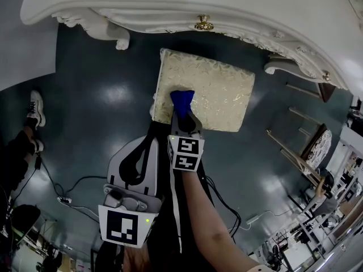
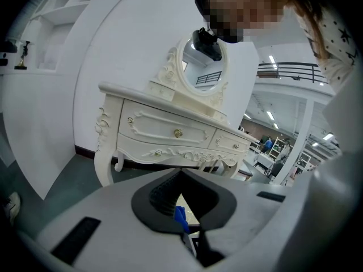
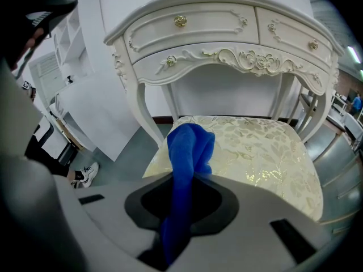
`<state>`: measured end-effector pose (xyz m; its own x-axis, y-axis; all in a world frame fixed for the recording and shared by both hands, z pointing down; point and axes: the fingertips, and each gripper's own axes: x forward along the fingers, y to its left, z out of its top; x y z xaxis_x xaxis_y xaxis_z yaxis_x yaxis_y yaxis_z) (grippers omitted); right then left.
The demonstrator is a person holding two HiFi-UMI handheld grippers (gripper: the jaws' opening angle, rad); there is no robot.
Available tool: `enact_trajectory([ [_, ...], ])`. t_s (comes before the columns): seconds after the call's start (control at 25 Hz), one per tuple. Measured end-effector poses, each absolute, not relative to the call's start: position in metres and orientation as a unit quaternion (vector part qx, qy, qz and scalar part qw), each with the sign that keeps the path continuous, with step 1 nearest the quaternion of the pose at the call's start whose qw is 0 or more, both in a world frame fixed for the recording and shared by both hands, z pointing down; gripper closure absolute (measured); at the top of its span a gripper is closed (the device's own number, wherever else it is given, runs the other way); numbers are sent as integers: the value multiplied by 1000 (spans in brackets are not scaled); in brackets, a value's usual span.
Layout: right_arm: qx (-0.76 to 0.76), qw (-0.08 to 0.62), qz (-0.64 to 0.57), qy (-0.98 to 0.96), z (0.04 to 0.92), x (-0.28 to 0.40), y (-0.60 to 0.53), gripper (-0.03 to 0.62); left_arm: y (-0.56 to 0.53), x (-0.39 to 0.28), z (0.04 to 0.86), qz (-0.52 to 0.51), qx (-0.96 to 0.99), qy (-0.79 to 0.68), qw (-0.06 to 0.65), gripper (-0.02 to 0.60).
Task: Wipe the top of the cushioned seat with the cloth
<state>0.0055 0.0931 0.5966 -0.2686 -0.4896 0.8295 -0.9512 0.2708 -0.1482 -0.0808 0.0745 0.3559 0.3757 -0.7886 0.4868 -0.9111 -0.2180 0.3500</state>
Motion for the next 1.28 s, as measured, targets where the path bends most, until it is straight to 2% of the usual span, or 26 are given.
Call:
enact_trajectory([
  [0.92,384,341,330,-792,610,-84,113,528,85,-97,353,93,759,-573,294,583],
  [1.28,381,346,348,-784,584,-84,105,528,84,-99,340,88,757,-582,282,583],
])
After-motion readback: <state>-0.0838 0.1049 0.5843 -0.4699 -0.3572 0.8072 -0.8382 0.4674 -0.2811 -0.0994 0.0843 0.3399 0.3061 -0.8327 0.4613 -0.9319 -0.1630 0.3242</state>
